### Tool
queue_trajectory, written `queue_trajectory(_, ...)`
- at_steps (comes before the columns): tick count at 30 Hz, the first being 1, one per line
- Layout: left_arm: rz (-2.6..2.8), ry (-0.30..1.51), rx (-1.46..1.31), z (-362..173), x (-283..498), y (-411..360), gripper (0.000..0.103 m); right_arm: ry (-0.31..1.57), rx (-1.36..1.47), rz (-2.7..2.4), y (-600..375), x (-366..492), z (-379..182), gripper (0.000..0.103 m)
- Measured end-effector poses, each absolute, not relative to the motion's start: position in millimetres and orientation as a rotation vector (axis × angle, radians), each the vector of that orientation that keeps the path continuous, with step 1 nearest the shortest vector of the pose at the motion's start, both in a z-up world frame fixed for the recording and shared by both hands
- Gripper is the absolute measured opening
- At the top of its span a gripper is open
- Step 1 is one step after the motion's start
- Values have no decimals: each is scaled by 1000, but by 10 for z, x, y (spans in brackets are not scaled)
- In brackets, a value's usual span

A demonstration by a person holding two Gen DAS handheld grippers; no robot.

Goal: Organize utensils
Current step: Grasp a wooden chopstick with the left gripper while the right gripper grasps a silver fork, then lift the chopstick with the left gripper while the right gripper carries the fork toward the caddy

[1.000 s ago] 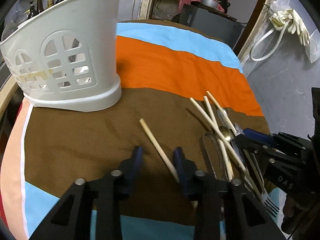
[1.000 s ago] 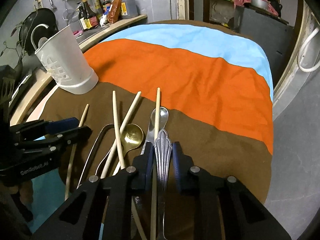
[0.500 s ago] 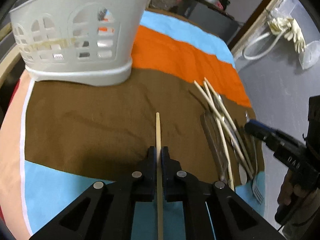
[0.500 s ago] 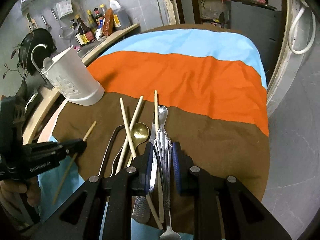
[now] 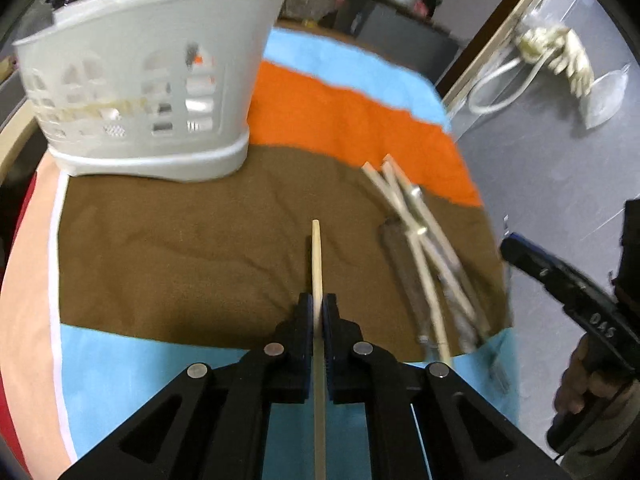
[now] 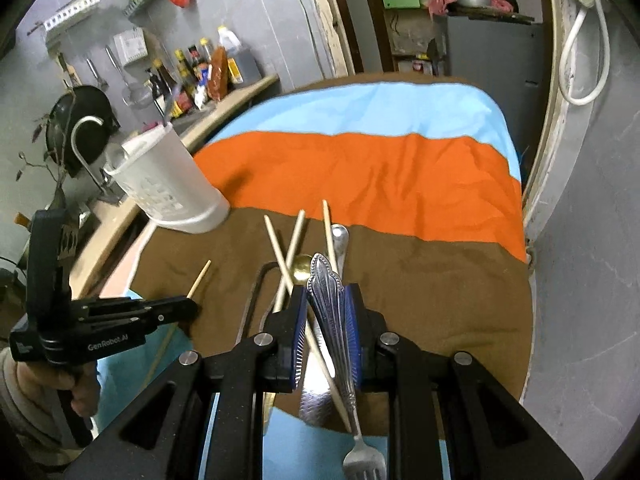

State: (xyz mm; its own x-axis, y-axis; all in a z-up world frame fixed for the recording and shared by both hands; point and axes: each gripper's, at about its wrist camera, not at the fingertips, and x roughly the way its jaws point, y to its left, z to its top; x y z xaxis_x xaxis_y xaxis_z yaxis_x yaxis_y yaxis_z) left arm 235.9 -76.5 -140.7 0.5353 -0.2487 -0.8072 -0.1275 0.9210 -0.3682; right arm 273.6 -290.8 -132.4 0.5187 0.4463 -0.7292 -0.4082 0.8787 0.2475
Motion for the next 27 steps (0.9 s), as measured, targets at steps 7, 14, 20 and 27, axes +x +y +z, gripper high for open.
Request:
queue_trajectory(7,-110,852,-420,-1030,2190,-775,5,785,113,532,-2968,2467,-1077,17)
queue_trajectory(14,-131,820,-391,-864,2131,-749,5,761,103,568,-2796,2321,-1061,17)
queue_trajectory(20,-115,774,-388,-773,2049,-688,5,717,95,593,-2701,2235,-948,17)
queue_trajectory(27,-93,748,-396,-716,2023,-647,5,671,81,618,-2628,2152,-786,17)
